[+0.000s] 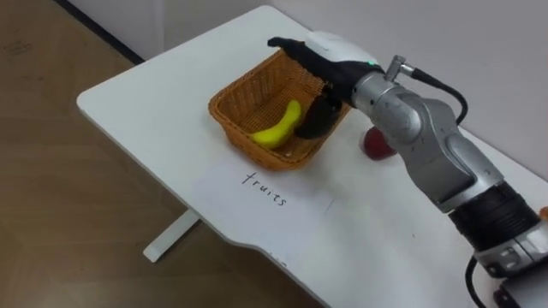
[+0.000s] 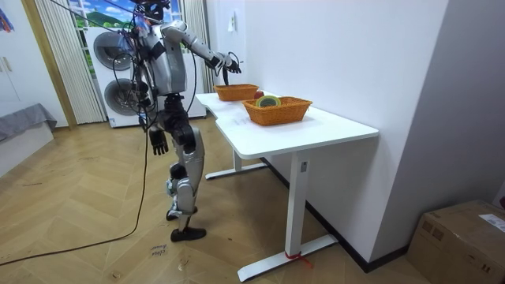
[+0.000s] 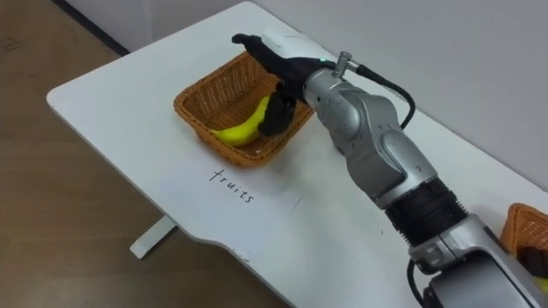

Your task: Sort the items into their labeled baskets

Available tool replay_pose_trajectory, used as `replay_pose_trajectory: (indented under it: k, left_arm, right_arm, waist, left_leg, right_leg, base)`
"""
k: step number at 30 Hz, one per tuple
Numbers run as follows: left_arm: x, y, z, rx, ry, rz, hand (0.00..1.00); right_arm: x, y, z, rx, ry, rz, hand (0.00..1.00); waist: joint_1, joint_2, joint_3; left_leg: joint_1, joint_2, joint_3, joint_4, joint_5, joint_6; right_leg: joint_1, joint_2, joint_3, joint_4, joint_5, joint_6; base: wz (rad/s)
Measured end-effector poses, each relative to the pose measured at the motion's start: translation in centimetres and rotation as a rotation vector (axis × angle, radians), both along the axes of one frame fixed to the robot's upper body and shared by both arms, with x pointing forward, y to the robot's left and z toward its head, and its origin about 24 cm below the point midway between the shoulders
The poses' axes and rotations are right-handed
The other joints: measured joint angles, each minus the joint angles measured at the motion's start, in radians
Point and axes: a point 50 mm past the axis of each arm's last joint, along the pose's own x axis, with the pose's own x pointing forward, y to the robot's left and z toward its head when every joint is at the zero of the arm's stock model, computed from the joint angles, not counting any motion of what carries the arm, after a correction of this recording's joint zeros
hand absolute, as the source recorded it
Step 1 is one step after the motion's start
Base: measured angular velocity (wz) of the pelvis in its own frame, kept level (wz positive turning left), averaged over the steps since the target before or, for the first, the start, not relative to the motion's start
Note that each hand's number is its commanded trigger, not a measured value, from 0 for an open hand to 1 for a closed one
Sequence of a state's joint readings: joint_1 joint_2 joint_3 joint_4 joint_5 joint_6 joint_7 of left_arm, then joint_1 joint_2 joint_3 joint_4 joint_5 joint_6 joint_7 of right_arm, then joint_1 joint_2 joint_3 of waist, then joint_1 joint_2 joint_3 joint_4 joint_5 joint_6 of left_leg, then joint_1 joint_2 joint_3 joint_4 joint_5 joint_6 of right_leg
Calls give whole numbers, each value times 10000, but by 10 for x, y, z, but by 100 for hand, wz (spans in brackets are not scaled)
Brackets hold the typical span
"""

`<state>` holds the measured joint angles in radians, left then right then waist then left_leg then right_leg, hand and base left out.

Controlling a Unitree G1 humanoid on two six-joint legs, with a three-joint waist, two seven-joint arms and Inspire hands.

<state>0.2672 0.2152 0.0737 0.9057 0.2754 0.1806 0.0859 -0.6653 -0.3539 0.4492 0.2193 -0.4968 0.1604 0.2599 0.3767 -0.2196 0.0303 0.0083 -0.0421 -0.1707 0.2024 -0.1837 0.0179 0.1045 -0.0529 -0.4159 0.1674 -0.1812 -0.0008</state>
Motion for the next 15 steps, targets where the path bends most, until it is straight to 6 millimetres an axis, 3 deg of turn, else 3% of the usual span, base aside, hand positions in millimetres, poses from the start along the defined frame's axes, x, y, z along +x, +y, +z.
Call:
replay_pose_trajectory:
  k: [4,9,10,13,15]
  left_arm:
    - [-4,-4,-2,36,79,103,0]
    - [-5,-9,-4,-73,110,154,0]
    - [-5,-9,-4,-67,106,155,0]
    - [-1,-10,-4,13,-77,129,0]
    - [0,-13,-4,-20,-135,123,0]
  right_arm:
    - [4,-12,15,1072,-704,-527,0]
    - [0,-32,29,2336,-1996,-1400,0]
    - [-1,-33,29,2394,-2081,-1454,0]
    - [-2,-38,29,2790,-2315,-1725,0]
    - [-2,-40,30,3185,-2293,-1822,0]
  waist:
    - [-298,175,-82]
    - [-729,730,-291]
    - [-740,780,-300]
    - [-863,946,-207]
    - [-1193,981,-208]
  left_leg:
    - [-5,-35,28,34,15,25]
    - [224,-42,93,-17,35,63]
    - [259,-35,154,-37,39,67]
    - [301,-20,306,-66,40,65]
    - [304,-27,296,-27,40,64]
  right_leg:
    - [22,-36,2,7,1,1]
    - [229,-121,52,49,-4,12]
    - [234,-139,76,50,-12,25]
    - [253,-129,156,47,-27,48]
    - [264,-110,251,48,-27,47]
  base:
    - [1]
    - [-1]
    - [-22]
    - [-16]
    - [-3]
